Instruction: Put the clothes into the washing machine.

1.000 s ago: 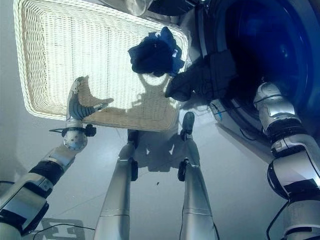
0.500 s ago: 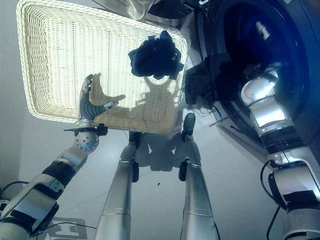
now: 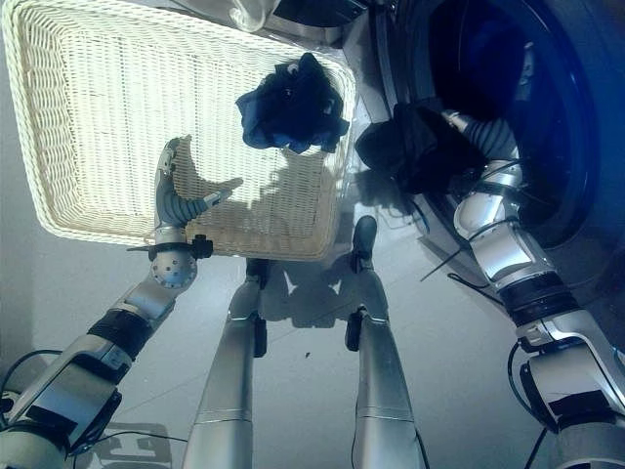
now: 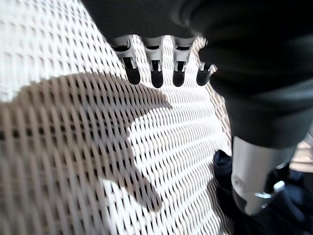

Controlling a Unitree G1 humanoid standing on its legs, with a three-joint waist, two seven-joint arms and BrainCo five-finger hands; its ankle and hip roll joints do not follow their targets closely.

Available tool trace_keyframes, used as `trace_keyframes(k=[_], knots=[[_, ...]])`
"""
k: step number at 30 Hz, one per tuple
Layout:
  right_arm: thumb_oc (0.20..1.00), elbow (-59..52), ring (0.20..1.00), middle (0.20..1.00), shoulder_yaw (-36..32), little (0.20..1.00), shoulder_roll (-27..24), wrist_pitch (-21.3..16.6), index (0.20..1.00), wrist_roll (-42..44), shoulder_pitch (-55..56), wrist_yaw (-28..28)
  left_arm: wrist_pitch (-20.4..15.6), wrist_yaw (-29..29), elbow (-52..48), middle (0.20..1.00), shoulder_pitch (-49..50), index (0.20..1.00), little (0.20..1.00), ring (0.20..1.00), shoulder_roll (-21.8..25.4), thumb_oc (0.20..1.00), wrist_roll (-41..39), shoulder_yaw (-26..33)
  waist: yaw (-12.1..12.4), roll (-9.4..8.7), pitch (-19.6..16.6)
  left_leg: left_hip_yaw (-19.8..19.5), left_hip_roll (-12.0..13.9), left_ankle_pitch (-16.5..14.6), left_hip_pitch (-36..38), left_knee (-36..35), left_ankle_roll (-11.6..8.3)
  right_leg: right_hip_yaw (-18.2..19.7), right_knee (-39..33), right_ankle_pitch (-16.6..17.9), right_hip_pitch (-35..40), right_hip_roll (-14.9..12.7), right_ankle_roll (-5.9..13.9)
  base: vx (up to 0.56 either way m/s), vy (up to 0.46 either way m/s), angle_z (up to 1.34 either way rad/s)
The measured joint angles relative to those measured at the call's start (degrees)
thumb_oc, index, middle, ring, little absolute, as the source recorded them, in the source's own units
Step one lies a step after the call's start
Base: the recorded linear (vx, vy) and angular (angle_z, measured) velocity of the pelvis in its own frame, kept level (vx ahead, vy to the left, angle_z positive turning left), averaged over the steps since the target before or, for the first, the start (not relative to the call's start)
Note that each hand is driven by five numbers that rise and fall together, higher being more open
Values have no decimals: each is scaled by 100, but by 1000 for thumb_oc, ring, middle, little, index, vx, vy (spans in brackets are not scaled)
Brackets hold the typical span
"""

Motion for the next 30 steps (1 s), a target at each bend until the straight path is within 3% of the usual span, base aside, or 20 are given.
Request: trace_keyframes(k=[7,16,20,30], knots=[[1000,164,1000,1000,804,1000,-136,0,1000,-1141,-130,356,100,4,5,1000,-114,1000,1000,1000,10,1000,0,-12,10,-1,-1,-52,27,22,0,-47,-32,-71,5,-25,3,14,-2,1,-15,1],[1000,1156,1000,1000,1837,1000,-289,143,1000,-1646,-556,636,128,28,43,1000,-303,1000,1000,1000,89,1000,-11,-208,24,-3,-2,-136,28,96,-5,-134,-65,-154,4,-32,6,8,3,0,-15,2],[1000,1823,1000,1000,2394,1000,-261,435,1000,-1791,-954,644,130,18,137,1000,-601,1000,1000,1000,129,1000,-66,-474,41,-3,-3,-151,27,154,-6,-226,-68,-214,2,-32,-4,-17,3,2,-16,5],[1000,3697,1000,1000,2749,1000,145,1220,1000,-2037,-1895,602,74,-37,394,1000,-1079,1000,1000,1000,47,1000,-233,-708,255,36,-22,-154,5,208,-4,-284,-79,-211,13,-25,-53,-39,-7,1,10,0]])
